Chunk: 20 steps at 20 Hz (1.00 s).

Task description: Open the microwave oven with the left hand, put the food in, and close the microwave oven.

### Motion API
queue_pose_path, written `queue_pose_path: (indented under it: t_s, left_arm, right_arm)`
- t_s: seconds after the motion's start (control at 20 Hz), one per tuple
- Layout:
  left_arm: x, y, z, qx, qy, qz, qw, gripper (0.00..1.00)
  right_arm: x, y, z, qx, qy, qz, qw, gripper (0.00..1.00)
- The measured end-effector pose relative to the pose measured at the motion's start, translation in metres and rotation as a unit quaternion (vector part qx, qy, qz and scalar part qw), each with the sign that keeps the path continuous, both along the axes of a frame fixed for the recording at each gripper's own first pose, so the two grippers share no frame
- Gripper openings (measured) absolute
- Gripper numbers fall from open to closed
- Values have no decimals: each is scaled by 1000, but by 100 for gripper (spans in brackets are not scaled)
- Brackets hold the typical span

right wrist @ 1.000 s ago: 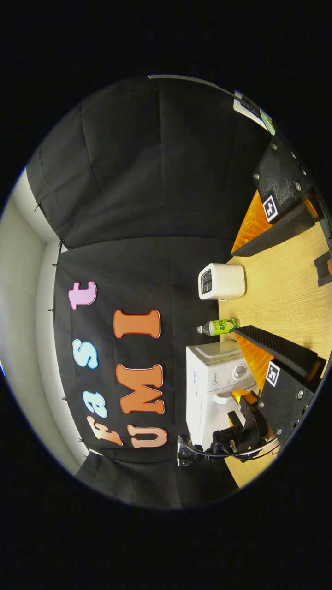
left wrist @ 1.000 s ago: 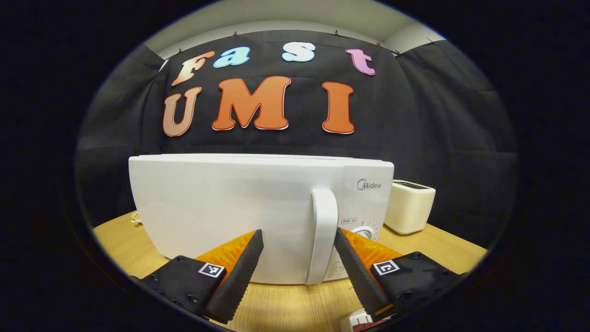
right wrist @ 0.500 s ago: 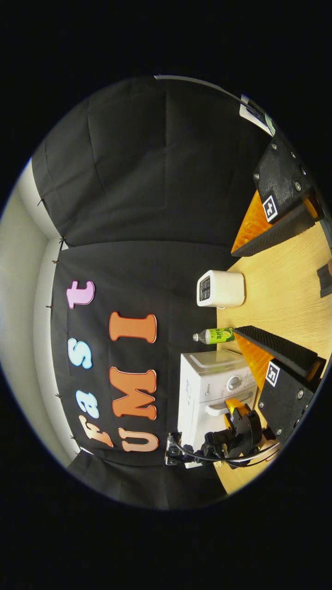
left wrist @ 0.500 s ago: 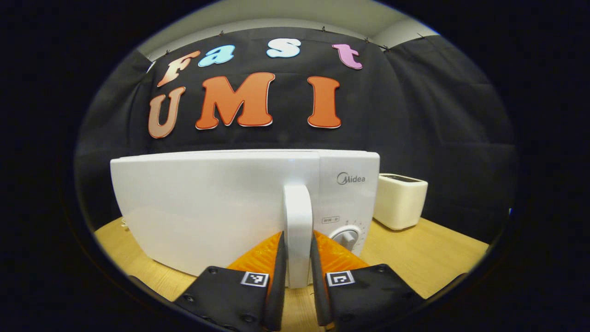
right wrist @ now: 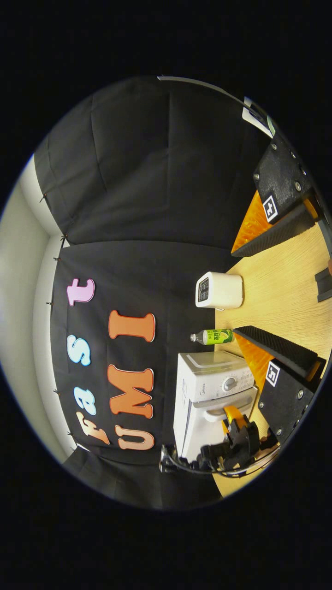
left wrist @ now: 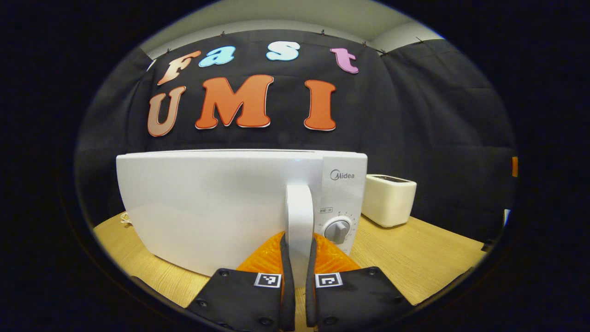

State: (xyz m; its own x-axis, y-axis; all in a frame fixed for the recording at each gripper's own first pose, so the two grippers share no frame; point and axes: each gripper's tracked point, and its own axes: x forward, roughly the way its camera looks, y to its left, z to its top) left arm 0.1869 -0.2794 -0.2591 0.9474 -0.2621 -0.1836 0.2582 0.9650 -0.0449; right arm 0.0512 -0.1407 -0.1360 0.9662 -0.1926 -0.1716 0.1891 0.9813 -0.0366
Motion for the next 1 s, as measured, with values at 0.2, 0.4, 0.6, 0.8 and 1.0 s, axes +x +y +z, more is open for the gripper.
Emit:
queue_pose_path:
  t_s: [0.2,0.4,0.6,0.8,1.0]
  left_arm:
    - [-34,10,4,-20,14,-42,999,12]
    - [-64,27,8,-17,9,-73,997,13]
    - [-92,45,13,-24,8,-104,994,13]
    - [-124,73,17,-21,7,-110,994,13]
    - [-155,109,20,-14,4,-96,995,13]
  right_arm:
    - [-4,17,3,9,-3,12,1000,94]
    - [-12,37,14,11,-14,27,999,94]
    - [-18,59,24,12,-18,42,999,94]
    - [-20,85,32,7,-23,59,998,94]
    - [-22,111,34,10,-21,77,997,94]
